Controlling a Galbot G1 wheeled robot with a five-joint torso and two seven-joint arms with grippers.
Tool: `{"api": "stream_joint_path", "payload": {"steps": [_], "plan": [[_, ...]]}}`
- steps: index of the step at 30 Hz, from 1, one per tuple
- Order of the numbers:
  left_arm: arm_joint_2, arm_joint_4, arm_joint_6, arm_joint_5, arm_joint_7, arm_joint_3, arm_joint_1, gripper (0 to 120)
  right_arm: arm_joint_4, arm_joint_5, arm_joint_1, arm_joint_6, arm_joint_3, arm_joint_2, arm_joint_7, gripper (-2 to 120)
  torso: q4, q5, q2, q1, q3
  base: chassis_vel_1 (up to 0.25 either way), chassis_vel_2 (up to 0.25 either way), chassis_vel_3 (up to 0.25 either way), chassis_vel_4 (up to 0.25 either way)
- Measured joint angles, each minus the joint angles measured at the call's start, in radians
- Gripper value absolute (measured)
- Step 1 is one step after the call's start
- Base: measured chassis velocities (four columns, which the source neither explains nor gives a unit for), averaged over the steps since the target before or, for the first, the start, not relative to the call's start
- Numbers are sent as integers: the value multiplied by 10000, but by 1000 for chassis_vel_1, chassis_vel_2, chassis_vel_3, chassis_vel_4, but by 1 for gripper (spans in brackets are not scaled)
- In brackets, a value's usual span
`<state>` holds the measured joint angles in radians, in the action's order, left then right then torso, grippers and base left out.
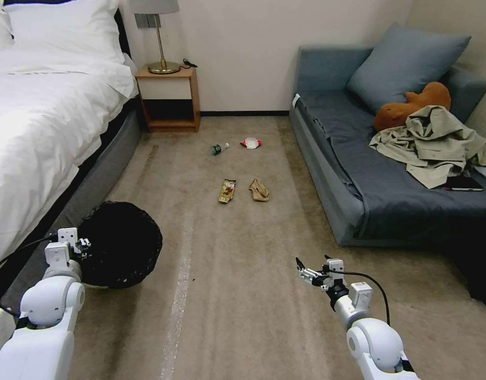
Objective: Pick up the trash bin, then pick up the garbage on the floor and place it into the trash bin.
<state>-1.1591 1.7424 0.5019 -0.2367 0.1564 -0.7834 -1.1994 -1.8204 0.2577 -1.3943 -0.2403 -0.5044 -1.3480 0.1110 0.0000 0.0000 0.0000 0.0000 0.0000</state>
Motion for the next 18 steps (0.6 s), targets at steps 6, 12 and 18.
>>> {"api": "stream_joint_path", "payload": {"steps": [6, 12, 18], "plan": [[1, -112, -78, 11, -61, 29, 37, 4, 50, -31, 48, -18, 13, -18, 33, 100, 0, 0, 0, 0, 0, -70, 60, 54, -63], [15, -249, -283, 57, -198, 43, 60, 4, 106, -107, 57, -21, 20, -51, 60, 100, 0, -1, 0, 0, 0, -75, 73, 69, -68], [37, -291, -382, 95, -339, 72, 57, 4, 135, -167, 58, 2, 23, -89, 106, 100, 0, 0, 0, 0, 0, -59, 66, 68, -63]]}}
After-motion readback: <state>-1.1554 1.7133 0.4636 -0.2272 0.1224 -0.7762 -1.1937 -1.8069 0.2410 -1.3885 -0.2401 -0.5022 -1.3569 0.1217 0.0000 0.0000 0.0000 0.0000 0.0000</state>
